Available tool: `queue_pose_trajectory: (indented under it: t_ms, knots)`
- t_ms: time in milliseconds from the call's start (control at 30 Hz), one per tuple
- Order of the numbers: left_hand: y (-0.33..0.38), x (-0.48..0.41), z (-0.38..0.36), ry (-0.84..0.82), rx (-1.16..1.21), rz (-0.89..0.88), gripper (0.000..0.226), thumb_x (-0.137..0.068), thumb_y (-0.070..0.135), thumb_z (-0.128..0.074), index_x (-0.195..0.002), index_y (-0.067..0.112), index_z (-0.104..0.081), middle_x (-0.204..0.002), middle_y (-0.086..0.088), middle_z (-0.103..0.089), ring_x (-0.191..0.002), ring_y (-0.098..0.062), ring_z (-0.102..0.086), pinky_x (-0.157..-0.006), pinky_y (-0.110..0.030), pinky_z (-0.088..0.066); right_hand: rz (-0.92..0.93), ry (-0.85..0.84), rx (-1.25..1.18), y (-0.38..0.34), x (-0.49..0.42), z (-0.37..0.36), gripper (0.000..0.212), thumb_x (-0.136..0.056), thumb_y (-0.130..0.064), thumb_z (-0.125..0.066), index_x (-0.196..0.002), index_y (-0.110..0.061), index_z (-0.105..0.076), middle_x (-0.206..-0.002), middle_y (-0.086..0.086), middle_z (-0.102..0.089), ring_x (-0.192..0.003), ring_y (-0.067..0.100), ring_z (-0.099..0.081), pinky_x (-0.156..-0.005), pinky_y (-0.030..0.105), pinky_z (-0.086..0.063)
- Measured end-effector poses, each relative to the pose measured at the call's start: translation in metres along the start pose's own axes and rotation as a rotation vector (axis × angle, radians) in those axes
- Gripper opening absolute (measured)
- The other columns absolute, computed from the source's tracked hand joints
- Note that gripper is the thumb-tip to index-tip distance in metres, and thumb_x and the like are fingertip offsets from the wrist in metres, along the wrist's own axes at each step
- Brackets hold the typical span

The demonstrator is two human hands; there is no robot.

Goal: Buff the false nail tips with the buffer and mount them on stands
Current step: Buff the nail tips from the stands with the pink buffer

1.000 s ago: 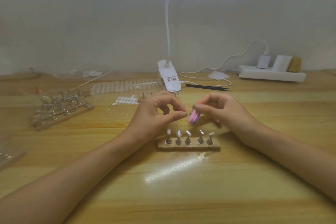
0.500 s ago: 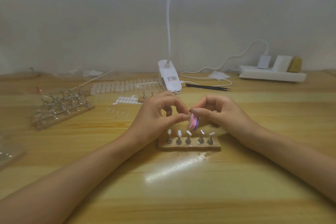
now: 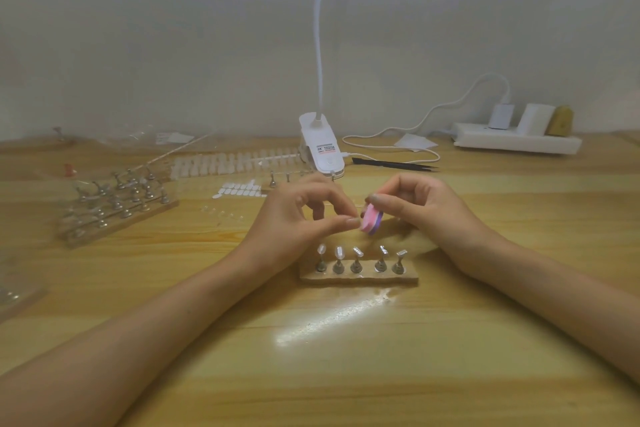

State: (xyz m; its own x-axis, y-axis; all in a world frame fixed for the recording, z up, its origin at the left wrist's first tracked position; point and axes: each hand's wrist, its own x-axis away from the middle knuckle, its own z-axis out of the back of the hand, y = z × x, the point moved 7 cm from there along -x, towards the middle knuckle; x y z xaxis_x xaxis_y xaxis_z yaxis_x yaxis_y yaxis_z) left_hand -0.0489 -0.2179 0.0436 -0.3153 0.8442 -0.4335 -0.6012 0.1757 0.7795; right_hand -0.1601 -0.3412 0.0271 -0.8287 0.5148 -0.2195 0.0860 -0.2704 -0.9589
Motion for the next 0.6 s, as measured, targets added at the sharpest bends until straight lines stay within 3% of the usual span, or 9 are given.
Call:
queue_pose_trajectory:
  t_ms: [133,233,333,400,500,600]
  knots:
    - [-0.001,0.0,0.006,0.079,0.035,0.002,0.008,-0.08,0.016,-0.078,-0.076,0.02,-0.073,-0.088,0.008,-0.067,-0.073,0.003,-0.055,-0.066,-0.009,-0.043,-0.003,0.008,-0.022,-0.001,0.001,0.0,0.015,-0.09,-0.016,-0.068,-0.09,-0.001,-0.065,-0.087,0.014,-0.077,-0.081,0.018,-0.074,-0.064,0.015,-0.051]
    - [0.0,-0.001,0.004,0.052,0.0,-0.006,0.007,-0.08,0.016,-0.078,-0.076,0.018,-0.073,-0.085,0.01,-0.066,-0.072,0.003,-0.054,-0.064,-0.009,-0.042,-0.022,-0.062,0.046,0.0,0.004,-0.008,0.017,-0.086,-0.021,-0.071,-0.088,-0.006,-0.065,-0.086,0.013,-0.077,-0.078,0.022,-0.074,-0.065,0.029,-0.059]
    - [0.0,-0.001,-0.002,-0.015,0.007,0.002,0.008,-0.078,0.016,-0.08,-0.075,0.02,-0.074,-0.081,0.017,-0.064,-0.07,0.002,-0.053,-0.062,-0.008,-0.04,-0.012,0.082,0.019,0.001,0.002,0.006,0.027,-0.082,-0.026,-0.071,-0.091,-0.001,-0.065,-0.089,0.018,-0.075,-0.071,0.017,-0.067,-0.072,0.045,-0.056]
    - [-0.002,-0.001,0.002,0.039,0.039,-0.002,0.009,-0.078,0.014,-0.08,-0.074,0.02,-0.073,-0.081,0.017,-0.066,-0.07,0.003,-0.054,-0.062,-0.008,-0.04,-0.02,0.088,0.017,0.002,0.001,0.008,0.031,-0.079,-0.029,-0.072,-0.091,-0.001,-0.066,-0.087,0.014,-0.076,-0.072,0.017,-0.068,-0.067,0.039,-0.054]
    - [-0.001,-0.001,0.005,0.065,0.031,-0.004,0.008,-0.078,0.015,-0.08,-0.074,0.018,-0.073,-0.082,0.012,-0.067,-0.071,0.004,-0.054,-0.063,-0.008,-0.04,-0.002,-0.069,0.009,0.001,0.004,-0.008,0.019,-0.082,-0.022,-0.073,-0.087,-0.005,-0.065,-0.084,0.015,-0.076,-0.076,0.026,-0.075,-0.062,0.029,-0.058]
    - [-0.002,-0.001,0.002,0.039,0.026,0.013,0.008,-0.078,0.017,-0.08,-0.074,0.02,-0.073,-0.084,0.011,-0.067,-0.07,0.003,-0.053,-0.062,-0.008,-0.04,-0.004,0.096,-0.06,-0.001,0.003,0.008,0.02,-0.083,-0.024,-0.071,-0.089,-0.007,-0.064,-0.085,0.012,-0.077,-0.078,0.024,-0.076,-0.058,0.026,-0.058]
